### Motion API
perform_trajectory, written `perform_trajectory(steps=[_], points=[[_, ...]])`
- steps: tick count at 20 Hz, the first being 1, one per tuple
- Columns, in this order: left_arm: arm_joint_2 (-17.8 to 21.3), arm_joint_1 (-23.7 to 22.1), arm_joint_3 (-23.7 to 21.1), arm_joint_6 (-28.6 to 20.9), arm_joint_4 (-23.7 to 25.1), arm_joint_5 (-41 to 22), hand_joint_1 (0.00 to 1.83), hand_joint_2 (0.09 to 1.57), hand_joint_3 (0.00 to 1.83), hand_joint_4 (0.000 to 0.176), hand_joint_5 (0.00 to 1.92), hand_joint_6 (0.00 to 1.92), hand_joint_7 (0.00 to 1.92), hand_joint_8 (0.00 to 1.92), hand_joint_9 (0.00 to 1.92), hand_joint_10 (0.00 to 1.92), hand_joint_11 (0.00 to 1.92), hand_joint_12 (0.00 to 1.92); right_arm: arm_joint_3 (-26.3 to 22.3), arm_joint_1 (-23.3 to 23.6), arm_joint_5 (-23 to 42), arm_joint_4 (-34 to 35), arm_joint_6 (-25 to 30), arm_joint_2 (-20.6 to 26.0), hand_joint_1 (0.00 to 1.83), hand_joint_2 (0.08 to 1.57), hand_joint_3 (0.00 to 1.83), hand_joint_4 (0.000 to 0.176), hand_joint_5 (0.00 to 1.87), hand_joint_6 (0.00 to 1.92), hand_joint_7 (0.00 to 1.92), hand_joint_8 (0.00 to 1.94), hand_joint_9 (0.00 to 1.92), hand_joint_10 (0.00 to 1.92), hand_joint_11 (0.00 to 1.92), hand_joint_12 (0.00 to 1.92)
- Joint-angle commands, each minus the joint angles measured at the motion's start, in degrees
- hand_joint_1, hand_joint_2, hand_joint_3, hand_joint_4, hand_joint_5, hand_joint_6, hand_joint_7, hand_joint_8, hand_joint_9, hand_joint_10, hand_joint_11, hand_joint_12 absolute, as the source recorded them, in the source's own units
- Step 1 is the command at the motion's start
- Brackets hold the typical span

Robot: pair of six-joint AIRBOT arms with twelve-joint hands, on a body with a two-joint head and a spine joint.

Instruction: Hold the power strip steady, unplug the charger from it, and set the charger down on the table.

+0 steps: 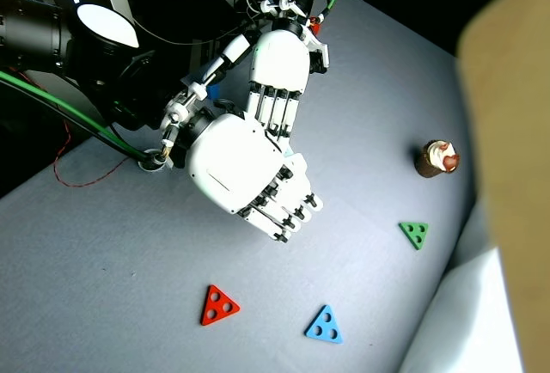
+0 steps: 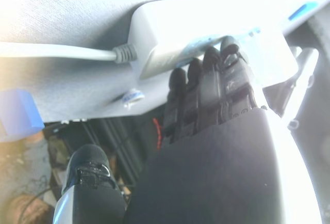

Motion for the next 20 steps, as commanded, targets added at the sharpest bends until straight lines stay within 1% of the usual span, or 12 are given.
perform_trajectory(steps=[1,2,5,8,12,17,20], points=[[-0.6,0.2,0.1,-0.4,-0.5,-2.7,0.0,1.03,0.0,0.0,0.17,0.0,0.16,0.0,0.13,0.0,0.08,0.02,0.3,0.6,-2.1,-3.7,0.4,0.2,0.95,1.07,0.0,0.0,0.44,0.0,0.48,0.0,0.46,0.0,0.16,0.76],[-0.6,0.2,0.1,-0.4,-0.5,-2.7,0.0,1.04,0.0,0.0,0.15,0.0,0.13,0.0,0.1,0.0,0.06,0.01,0.7,0.6,-2.1,-3.7,0.4,-0.4,0.95,1.07,0.0,0.0,0.47,0.01,0.51,0.01,0.5,0.01,0.19,0.77],[-0.6,0.2,0.2,-0.4,-0.6,-2.7,0.0,1.04,0.01,0.0,0.15,0.0,0.14,0.01,0.11,0.01,0.07,0.01,0.6,0.6,-2.2,-3.7,0.4,-0.8,0.95,1.08,0.0,0.0,0.48,0.01,0.51,0.01,0.5,0.01,0.18,0.77],[-0.6,0.2,0.2,-0.4,-0.6,-2.7,0.0,1.03,0.0,0.0,0.18,0.01,0.17,0.01,0.13,0.01,0.1,0.02,-0.4,0.6,-2.6,-3.8,0.4,-0.2,0.95,1.07,0.0,0.0,0.49,0.01,0.52,0.01,0.52,0.01,0.22,0.78],[-0.6,0.2,0.2,-0.4,-0.6,-2.7,0.0,1.02,0.0,0.0,0.18,0.01,0.17,0.01,0.14,0.01,0.1,0.02,-0.7,0.1,-2.7,-3.9,0.4,0.1,1.0,1.05,0.0,0.0,0.5,0.0,0.55,0.01,0.55,0.01,0.25,0.78],[-0.3,0.2,0.2,-0.5,-0.7,-2.8,0.0,1.02,0.0,0.0,0.19,0.01,0.19,0.01,0.15,0.01,0.11,0.02,-0.7,-0.2,-2.8,-3.9,0.4,-0.1,0.97,1.07,0.0,0.0,0.5,0.0,0.57,0.01,0.57,0.01,0.27,0.78],[0.0,0.2,0.2,-0.5,-0.8,-2.8,0.0,1.03,0.0,0.0,0.17,0.0,0.17,0.0,0.14,0.0,0.1,0.02,-0.6,-0.3,-2.8,-3.9,0.4,-0.3,0.97,1.05,0.0,0.0,0.54,0.01,0.6,0.02,0.61,0.02,0.29,0.79]])
